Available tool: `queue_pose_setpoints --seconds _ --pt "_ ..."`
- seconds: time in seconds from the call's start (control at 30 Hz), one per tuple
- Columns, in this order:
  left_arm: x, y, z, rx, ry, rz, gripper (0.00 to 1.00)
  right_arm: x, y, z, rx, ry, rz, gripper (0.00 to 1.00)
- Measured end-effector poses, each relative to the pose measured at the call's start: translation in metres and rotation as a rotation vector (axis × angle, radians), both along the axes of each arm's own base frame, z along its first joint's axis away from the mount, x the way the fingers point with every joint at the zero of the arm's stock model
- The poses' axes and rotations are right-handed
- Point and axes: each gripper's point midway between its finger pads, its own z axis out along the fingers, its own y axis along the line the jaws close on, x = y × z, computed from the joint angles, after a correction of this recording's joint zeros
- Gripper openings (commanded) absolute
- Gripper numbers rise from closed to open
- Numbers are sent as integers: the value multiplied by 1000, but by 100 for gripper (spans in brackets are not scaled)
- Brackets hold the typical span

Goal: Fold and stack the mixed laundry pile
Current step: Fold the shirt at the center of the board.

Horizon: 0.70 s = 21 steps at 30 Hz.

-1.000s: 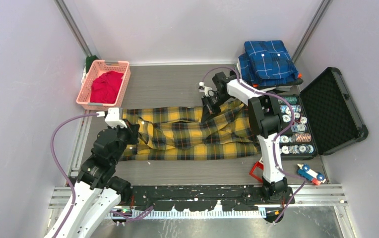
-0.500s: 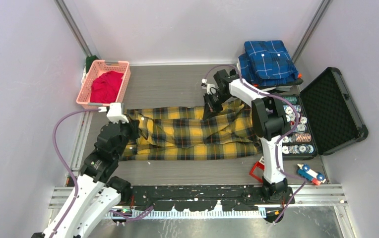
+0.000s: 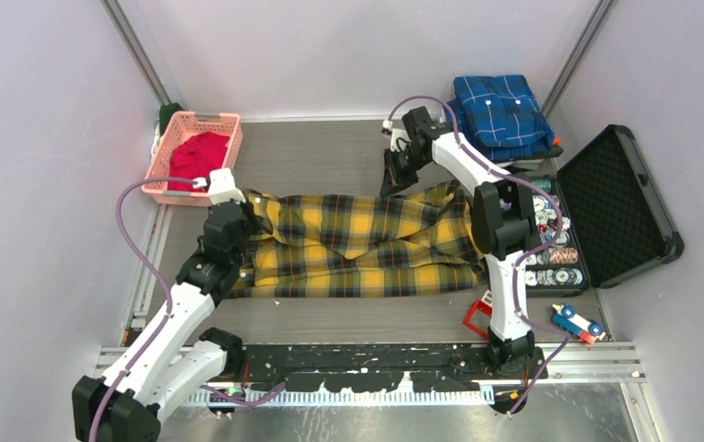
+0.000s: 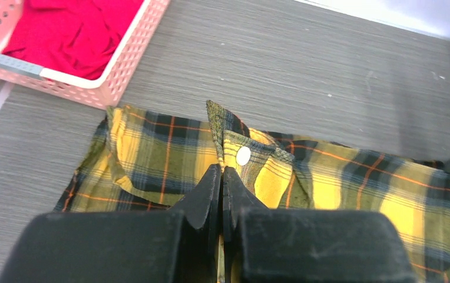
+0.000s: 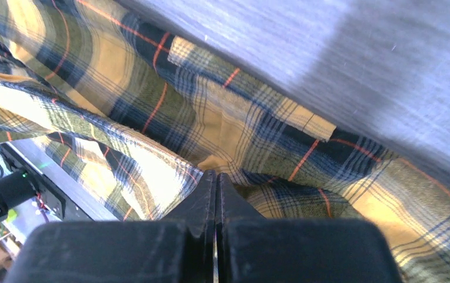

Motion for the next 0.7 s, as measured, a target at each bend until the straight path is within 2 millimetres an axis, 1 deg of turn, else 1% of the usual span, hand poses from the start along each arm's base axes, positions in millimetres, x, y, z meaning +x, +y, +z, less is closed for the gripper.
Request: queue_pose_setpoints --seconds 0.13,0.2,0.27,0.4,0.5,0.53,0.57,0.6,0.63,0.7 --pt "15 16 -9 9 21 76 0 15 3 11 -2 -37 -9 1" --pt "23 25 -16 9 37 111 0 19 4 9 -6 -37 -10 1" --pt "29 34 -28 8 67 148 0 20 3 3 -13 -24 -11 1" --pt "37 45 -53 3 141 194 1 15 0 -21 -47 39 -14 1" --pt "40 53 -70 -1 189 226 6 13 -4 -37 -81 77 -20 1" --pt "41 56 -75 -3 201 239 10 13 -5 -42 -92 86 -23 1" --pt "42 61 -79 -5 213 255 16 14 -6 -46 -101 92 -25 1" --pt "43 66 -84 -8 225 273 30 15 -7 -49 -106 94 -27 1" --pt "43 71 -88 -12 236 291 47 16 -7 -51 -111 98 -29 1" --pt "45 82 -98 -19 260 336 89 18 -8 -51 -118 97 -36 1"
